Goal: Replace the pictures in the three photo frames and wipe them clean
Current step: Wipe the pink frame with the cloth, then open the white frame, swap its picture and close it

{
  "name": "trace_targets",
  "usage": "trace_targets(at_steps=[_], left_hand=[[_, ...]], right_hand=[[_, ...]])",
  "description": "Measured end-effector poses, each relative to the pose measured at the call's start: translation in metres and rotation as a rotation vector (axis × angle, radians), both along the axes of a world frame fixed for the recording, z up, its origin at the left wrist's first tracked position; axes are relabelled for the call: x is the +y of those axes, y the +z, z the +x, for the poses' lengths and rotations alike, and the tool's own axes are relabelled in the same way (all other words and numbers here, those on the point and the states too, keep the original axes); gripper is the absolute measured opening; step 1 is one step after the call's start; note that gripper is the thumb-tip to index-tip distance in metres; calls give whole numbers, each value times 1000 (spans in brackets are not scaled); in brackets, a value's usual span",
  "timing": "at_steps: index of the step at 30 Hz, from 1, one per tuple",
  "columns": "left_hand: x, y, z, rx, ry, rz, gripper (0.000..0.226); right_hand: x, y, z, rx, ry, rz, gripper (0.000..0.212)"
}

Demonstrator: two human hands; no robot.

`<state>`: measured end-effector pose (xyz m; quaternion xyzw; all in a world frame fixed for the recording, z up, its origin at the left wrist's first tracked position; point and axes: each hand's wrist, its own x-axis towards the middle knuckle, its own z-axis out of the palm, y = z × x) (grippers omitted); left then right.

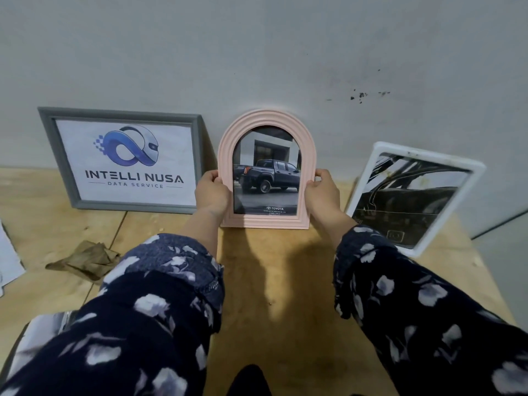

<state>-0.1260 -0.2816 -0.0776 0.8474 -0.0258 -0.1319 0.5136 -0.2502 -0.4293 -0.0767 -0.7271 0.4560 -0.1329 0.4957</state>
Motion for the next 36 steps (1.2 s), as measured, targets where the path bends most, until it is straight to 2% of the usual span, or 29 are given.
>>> trace_targets(at_steps=[5, 11, 15, 19, 24, 29, 36], left_hand=[[5, 14, -3, -58, -112, 23, 52], [1, 36, -25, -269, -167, 113, 50], [-12, 50, -52, -385, -275, 178, 46], [-38, 61, -87, -343, -487, 91, 43], [-73, 65, -127, -129, -662, 5, 53], [-107, 53, -158, -23, -634, 35, 59], [-141, 27, -168, 108, -504, 25, 62]], right_hand=[[6, 23, -1, 6, 63, 29, 44], [37, 46, -36, 0, 68, 99, 50], [39, 46, -71, 45, -7, 56, 49], [27, 50, -125, 61, -132, 15, 47], [-3, 44, -180, 56, -290, -8, 46], [-37, 30, -216, 98, -342, 48, 49], [-79, 6, -217, 97, -231, 105, 54]])
